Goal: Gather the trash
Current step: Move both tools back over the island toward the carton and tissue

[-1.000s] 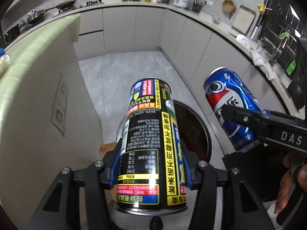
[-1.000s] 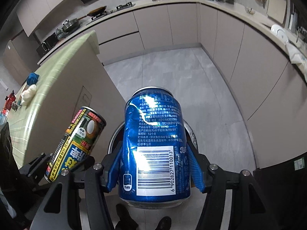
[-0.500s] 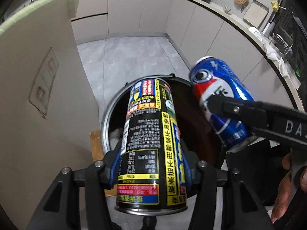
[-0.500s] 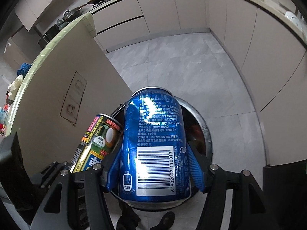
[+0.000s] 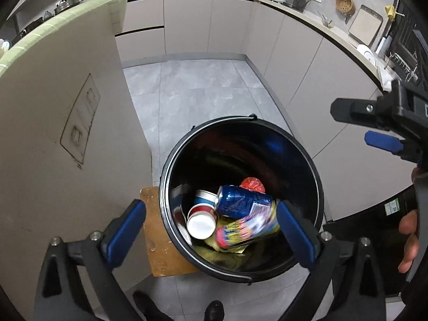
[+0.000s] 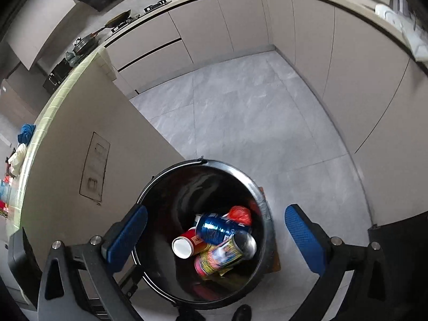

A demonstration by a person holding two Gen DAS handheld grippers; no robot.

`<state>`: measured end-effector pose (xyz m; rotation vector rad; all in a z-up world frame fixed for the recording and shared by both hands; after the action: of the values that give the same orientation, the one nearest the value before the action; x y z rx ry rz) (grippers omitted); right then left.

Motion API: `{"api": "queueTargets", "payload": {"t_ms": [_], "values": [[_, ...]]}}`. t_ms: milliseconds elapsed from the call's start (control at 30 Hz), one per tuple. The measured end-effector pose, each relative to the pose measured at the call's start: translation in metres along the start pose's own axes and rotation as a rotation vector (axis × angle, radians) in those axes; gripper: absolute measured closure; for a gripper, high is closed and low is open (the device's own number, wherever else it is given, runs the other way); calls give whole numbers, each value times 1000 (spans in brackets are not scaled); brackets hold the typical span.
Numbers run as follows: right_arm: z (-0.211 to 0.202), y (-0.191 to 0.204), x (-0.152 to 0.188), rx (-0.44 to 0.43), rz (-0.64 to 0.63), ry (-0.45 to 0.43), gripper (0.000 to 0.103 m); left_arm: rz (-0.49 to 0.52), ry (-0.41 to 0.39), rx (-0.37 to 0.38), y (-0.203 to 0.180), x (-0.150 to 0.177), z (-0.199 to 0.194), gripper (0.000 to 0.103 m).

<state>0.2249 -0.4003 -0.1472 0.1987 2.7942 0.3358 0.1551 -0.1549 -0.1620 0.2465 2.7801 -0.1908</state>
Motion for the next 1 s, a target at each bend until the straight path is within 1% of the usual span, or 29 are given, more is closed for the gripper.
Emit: {"api": "queueTargets", "payload": {"t_ms": [233, 367, 533, 733, 900, 967, 1000], "values": [[-16, 0, 3, 41, -14, -30, 0, -2, -27, 4, 4, -8, -12, 5], [-30, 2, 3, 66, -17, -62, 0, 11, -60, -5, 3, -10, -32, 5], [-52, 12, 3, 91, -29, -104, 0, -10, -98, -1, 11, -14, -58, 4], [-79, 32, 6, 90, -77, -146, 0, -27, -138, -2, 21, -12, -84, 5], [-94, 52, 9, 77, -122, -153, 0, -48, -162, 3, 33, -8, -101, 4], [-102, 62, 11, 74, -139, -176, 0, -56, -176, 4, 38, -6, -110, 4], [-106, 67, 13, 58, -148, -192, 0, -60, -183, 4, 41, -5, -115, 4]]}}
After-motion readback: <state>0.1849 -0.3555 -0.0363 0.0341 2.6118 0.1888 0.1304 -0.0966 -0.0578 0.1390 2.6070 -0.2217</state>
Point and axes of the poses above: each gripper's, at about its wrist camera, not at the fingertips, and z roughly the way its jaws point, y to its left, x to its underside, the point moved 1 cm from there along z, roughly the way its jaws point, and after that the axes turned 10 degrees about y, right-handed, at the moved point
